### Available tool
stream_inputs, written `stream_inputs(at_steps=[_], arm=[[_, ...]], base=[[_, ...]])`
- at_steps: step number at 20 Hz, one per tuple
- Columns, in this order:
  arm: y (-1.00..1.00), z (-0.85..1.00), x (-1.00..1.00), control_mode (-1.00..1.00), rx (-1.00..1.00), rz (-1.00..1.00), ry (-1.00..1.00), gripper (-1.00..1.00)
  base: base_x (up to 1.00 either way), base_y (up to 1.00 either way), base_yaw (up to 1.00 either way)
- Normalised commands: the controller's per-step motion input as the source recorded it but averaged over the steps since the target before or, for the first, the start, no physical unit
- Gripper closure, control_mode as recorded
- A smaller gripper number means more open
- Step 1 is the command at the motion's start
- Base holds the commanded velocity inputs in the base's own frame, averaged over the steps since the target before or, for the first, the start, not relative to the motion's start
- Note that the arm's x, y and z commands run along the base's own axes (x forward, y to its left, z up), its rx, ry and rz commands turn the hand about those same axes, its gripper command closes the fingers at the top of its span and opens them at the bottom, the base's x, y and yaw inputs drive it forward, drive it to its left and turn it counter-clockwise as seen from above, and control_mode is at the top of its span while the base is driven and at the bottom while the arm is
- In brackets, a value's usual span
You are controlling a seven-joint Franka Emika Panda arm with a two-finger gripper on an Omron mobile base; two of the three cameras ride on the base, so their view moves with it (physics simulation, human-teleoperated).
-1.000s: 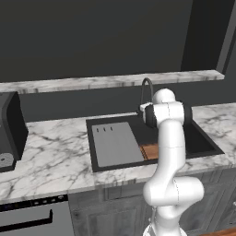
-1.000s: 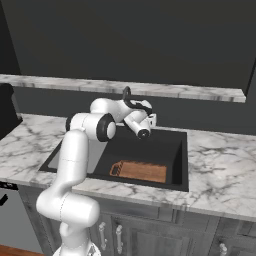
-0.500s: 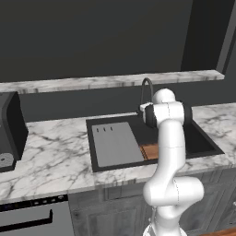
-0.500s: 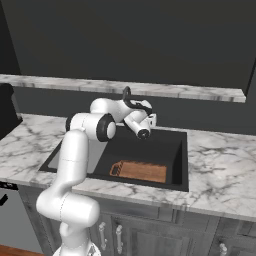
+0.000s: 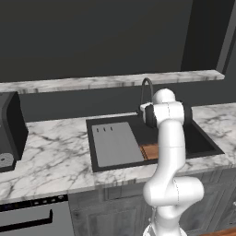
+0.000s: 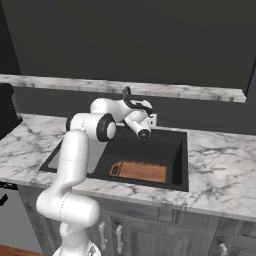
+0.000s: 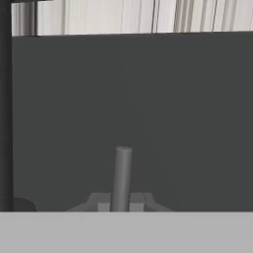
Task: Turn on the sink faucet with hot water and rinse the cutting board for ten seconds, then turn off the faucet. Push the cutting board to reach the water if necessary.
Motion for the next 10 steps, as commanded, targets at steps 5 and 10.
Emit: stream_inputs(at_steps=[5,10], arm=[[-0.32,0.00,-0.04,-1.00,0.01,0.00,0.00,1.00],[-0.34,0.00,-0.02,-1.00,0.01,0.00,0.00,1.00]], base=[[0.00,0.00,0.00],[0.00,0.00,0.00]])
